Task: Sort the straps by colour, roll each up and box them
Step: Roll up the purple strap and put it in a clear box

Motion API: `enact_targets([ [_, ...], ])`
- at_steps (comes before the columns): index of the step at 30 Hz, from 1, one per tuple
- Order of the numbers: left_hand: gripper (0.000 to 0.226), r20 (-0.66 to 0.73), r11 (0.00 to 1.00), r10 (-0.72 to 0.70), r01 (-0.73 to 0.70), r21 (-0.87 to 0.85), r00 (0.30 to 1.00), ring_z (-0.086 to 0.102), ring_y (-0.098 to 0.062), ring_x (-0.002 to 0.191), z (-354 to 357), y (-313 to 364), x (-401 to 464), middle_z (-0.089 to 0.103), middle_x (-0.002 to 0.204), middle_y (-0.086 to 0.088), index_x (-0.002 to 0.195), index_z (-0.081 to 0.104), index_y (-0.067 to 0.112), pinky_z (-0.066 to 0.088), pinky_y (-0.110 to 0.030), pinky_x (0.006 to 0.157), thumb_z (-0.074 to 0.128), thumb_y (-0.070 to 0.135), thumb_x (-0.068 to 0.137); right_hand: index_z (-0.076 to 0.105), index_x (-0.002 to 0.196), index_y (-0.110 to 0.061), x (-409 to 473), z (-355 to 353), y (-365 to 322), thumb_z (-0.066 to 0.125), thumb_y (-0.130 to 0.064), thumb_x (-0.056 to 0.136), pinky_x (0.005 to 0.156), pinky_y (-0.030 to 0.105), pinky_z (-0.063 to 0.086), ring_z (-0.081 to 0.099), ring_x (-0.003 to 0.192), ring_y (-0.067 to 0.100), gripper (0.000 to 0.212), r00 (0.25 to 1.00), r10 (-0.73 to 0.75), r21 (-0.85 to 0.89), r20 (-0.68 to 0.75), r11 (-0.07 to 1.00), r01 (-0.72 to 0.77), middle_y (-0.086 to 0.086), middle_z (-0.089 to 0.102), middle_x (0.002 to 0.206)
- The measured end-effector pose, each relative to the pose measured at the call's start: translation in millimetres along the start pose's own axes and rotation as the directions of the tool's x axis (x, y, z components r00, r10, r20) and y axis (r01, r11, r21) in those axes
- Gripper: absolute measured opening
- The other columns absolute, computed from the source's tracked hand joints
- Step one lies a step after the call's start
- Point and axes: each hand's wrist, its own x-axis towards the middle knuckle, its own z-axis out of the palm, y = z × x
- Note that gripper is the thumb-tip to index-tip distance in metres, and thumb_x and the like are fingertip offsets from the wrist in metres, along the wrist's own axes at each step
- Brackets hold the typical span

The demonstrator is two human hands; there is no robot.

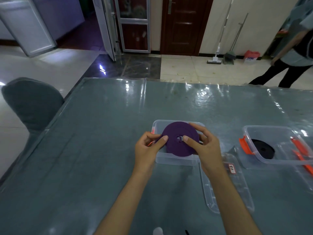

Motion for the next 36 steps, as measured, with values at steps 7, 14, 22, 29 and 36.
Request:
enact_targets([
  [7, 0.023, 0.057, 0.969, -0.209, 0.214, -0.122, 0.976, 0.078, -0.024, 0.100, 19, -13, 33, 0.074, 0.125, -0.015, 0.116, 0.077, 0.007, 0.063, -0.030, 0.079, 0.077, 0.003, 0.093, 0.071, 0.117, -0.031, 32, -1, 23, 0.089, -0.010, 0.081, 0.076, 0.042, 0.066, 0.075, 0.107, 0.026, 0.045, 0.989, 0.064, 0.084, -0.132, 0.995, -0.053, 0.004, 0.078, 0.116],
  [14, 0.019, -0.082, 0.958, -0.287, 0.286, -0.021, 0.954, 0.075, -0.032, 0.098, 45, -43, 93, 0.077, 0.112, -0.021, 0.104, 0.075, 0.006, 0.064, -0.042, 0.085, 0.081, -0.003, 0.088, 0.057, 0.120, -0.019, 72, -12, 57, 0.091, -0.013, 0.073, 0.072, 0.047, 0.066, 0.074, 0.106, 0.032, 0.058, 0.925, 0.342, 0.130, -0.165, 0.937, -0.323, 0.012, 0.073, 0.118],
  [22, 0.024, -0.175, 0.896, -0.312, 0.351, 0.271, 0.934, 0.074, -0.033, 0.099, 59, -108, 143, 0.077, 0.102, -0.013, 0.099, 0.074, 0.012, 0.062, -0.049, 0.094, 0.081, -0.006, 0.085, 0.056, 0.112, -0.010, 113, -32, 122, 0.084, -0.010, 0.087, 0.086, 0.059, 0.061, 0.071, 0.103, 0.037, 0.038, 0.825, 0.534, -0.345, -0.187, 0.750, -0.564, 0.020, 0.069, 0.116],
  [29, 0.020, -0.250, 0.789, -0.343, 0.422, 0.447, 0.905, 0.074, -0.025, 0.098, 55, -150, 167, 0.076, 0.096, -0.001, 0.093, 0.076, 0.018, 0.061, -0.040, 0.095, 0.083, 0.001, 0.086, 0.066, 0.106, -0.005, 138, -34, 153, 0.082, -0.017, 0.088, 0.089, 0.047, 0.059, 0.071, 0.100, 0.036, 0.027, 0.790, 0.589, -0.697, -0.173, 0.493, -0.520, 0.018, 0.073, 0.106],
  [36, 0.025, -0.295, 0.710, -0.303, 0.421, 0.564, 0.906, 0.068, -0.018, 0.093, 59, -173, 179, 0.068, 0.089, 0.005, 0.109, 0.079, 0.009, 0.048, -0.024, 0.080, 0.079, -0.002, 0.087, 0.078, 0.103, -0.001, 142, -33, 180, 0.079, -0.018, 0.089, 0.071, 0.029, 0.046, 0.073, 0.094, 0.032, 0.022, 0.763, 0.619, -0.769, -0.187, 0.391, -0.506, 0.020, 0.077, 0.098],
])
